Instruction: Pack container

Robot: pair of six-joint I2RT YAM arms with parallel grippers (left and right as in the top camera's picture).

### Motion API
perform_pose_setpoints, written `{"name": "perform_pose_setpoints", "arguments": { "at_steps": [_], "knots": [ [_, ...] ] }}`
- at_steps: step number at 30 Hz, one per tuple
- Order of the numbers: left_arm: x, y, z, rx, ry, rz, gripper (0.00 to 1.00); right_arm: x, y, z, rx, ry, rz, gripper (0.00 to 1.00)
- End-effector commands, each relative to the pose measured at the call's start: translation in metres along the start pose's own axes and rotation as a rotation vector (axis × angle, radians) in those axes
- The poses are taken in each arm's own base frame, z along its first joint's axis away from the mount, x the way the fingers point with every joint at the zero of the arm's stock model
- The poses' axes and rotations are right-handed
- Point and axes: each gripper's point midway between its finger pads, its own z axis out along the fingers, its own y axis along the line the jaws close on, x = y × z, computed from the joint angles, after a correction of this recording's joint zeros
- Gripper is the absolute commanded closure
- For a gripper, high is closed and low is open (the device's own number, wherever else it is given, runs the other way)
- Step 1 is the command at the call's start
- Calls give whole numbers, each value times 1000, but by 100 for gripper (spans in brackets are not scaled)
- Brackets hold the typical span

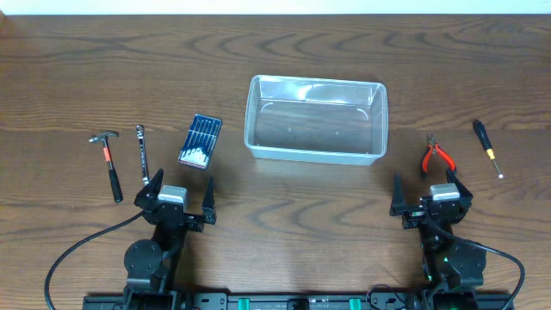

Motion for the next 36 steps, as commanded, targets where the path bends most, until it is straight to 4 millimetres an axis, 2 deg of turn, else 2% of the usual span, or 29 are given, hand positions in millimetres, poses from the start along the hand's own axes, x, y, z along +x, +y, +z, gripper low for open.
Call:
{"name": "perform_pose_setpoints", "arguments": {
  "at_steps": [1,5,8,11,14,17,21,26,29,34,35,36],
  "knots": [
    [15,-7,1,37,44,-17,2,0,1,0,-6,-2,51,1],
    [11,-7,1,37,29,-14,2,-3,10,-1,-62,-10,204,1],
    [12,-8,0,40,43,-170,2,-13,21,-2,-131,-32,300,1],
    [9,-5,-8,16,115,-219,2,-37,18,-7,-130,-67,291,1],
    [-9,7,-21,-62,188,-206,2,-63,8,-11,-92,-44,238,1],
    [-39,13,-32,-104,255,-199,2,-71,-6,-6,-26,105,214,1],
    [-57,14,-37,-117,419,-201,2,-78,-11,10,-22,398,192,1],
    [-56,13,-43,-128,718,-212,2,-94,-15,29,-41,760,188,1],
    [-57,13,-46,-133,853,-215,2,-104,-12,46,-66,871,223,1],
    [-50,11,-40,-130,980,-224,2,-98,-11,80,-100,948,185,1],
    [-47,11,-39,-130,999,-224,2,-92,-11,88,-98,967,184,6],
    [-44,11,-39,-131,1017,-224,2,-84,-12,94,-90,990,185,15]
  ]
}}
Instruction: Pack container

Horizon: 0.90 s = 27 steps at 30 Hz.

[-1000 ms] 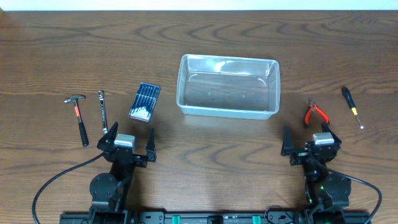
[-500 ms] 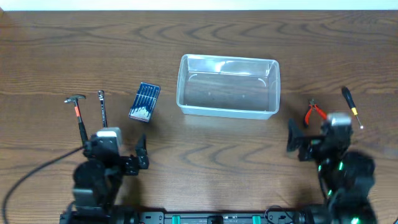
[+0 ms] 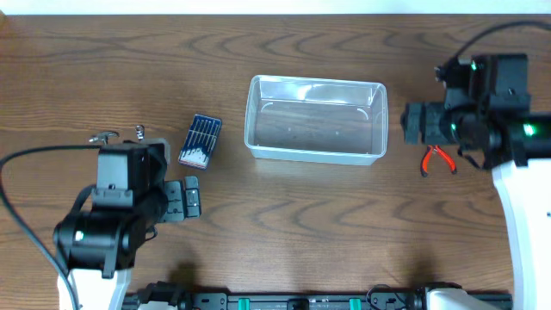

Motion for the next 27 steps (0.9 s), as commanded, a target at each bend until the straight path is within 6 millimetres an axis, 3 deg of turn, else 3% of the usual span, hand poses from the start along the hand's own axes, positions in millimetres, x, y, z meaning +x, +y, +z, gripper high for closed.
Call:
{"name": "perform_pose_setpoints", "arguments": {
  "at_steps": [1,3,5,11,15,21,27],
  "knots": [
    [0,0,4,-6,41,-4,2,-6,-8,28,22,65,14,34],
    [0,0,9,-9,62,-4,2,-2,-17,51,62,124,67,73],
    [0,0,11,-11,75,-5,2,1,-21,73,78,174,69,97],
    [1,0,14,-14,88,-5,2,-1,-28,126,87,225,73,99],
    [1,0,14,-14,88,-5,2,-7,-30,146,88,245,74,99],
    [2,0,14,-14,93,-4,2,-28,-30,161,78,215,41,99],
    [6,1,14,-17,111,-5,2,-46,-18,170,-4,141,-6,99]
  ]
}}
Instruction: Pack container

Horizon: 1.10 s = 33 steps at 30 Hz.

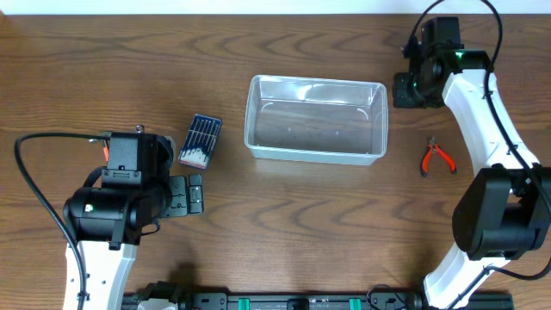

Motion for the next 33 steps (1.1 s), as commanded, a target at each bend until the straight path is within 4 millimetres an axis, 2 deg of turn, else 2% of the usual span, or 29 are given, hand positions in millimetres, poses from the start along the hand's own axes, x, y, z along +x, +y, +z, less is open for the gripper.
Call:
{"name": "perform_pose_setpoints", "arguments": {
  "at_steps": [1,10,19,33],
  "knots": [
    [-1,-1,-4,0,-2,-2,2,-12,3,1,-37,-34,-30,99],
    [0,0,-4,-1,1,-3,2,-13,-1,21,-34,-19,-16,99],
    [0,0,-4,-1,1,-3,2,1,2,52,-63,53,-19,99],
    [0,0,-4,-1,2,-2,2,-3,31,51,-232,31,-91,99]
  ]
}}
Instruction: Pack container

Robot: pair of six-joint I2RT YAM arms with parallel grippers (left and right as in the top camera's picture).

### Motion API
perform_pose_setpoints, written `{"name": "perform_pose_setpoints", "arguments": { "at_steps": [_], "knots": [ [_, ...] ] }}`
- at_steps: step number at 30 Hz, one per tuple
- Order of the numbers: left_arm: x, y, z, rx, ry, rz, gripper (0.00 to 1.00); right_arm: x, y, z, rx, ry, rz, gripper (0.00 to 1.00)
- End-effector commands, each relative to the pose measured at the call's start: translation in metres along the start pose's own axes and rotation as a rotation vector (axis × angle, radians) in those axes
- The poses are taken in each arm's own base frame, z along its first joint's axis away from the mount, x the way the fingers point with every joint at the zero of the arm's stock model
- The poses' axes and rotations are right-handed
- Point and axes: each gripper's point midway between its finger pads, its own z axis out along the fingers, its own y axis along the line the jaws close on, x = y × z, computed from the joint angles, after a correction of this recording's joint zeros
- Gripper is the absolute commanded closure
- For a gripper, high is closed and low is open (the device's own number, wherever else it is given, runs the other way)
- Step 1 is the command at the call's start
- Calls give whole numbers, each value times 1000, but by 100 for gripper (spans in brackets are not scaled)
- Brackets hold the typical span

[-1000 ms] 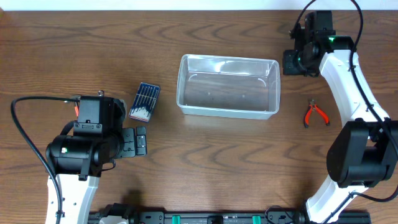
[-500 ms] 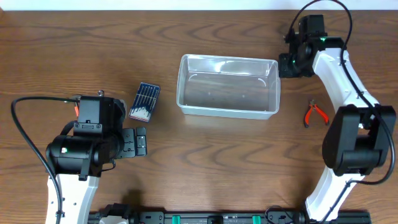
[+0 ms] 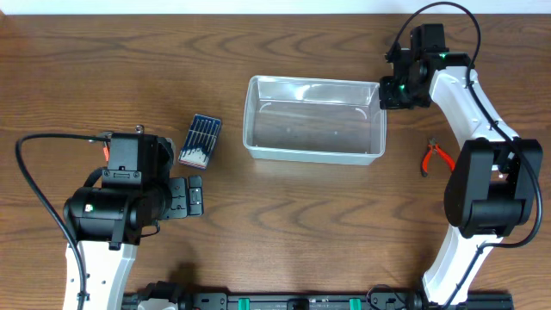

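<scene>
A clear plastic container point(image 3: 315, 82) stands empty at the table's middle. To its left lies a blue bit-set case point(image 3: 200, 140). Red-handled pliers point(image 3: 435, 157) lie to the right, partly under my right arm. My right gripper point(image 3: 390, 91) sits at the container's far right corner, over its rim; its jaws are hidden by the wrist. My left gripper point(image 3: 191, 196) hovers below the blue case, pointing right, open and holding nothing. The left arm covers the hammer and wrench; only a bit of red handle point(image 3: 106, 152) shows. The screwdriver is hidden.
The white right arm point(image 3: 482, 112) arches over the table's right side, from the front edge to the far right. The bulky left arm point(image 3: 116, 207) covers the near left. A black cable point(image 3: 34, 185) loops out on the left.
My right gripper has shifted a little left, from just right of the container's far corner to the corner's rim. The left arm and all objects stay where they were.
Both arms stood parked at the front edge with grippers open. Then the left arm was up over the hammer and wrench, and the right over the pliers and screwdriver. Then the right gripper was beside the container's far right corner, and now it is at that rim.
</scene>
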Motion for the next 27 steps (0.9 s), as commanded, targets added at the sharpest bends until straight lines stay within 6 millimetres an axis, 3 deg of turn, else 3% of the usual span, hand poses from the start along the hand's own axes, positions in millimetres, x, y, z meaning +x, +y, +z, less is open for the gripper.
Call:
{"name": "perform_pose_setpoints", "arguments": {
  "at_steps": [1,27],
  "knots": [
    [-3,-1,-4,1,-12,-2,2,-8,10,-4,-83,-25,-47,99],
    [-3,-1,-4,1,-12,-2,2,-12,24,-6,-167,-48,-78,98]
  ]
}}
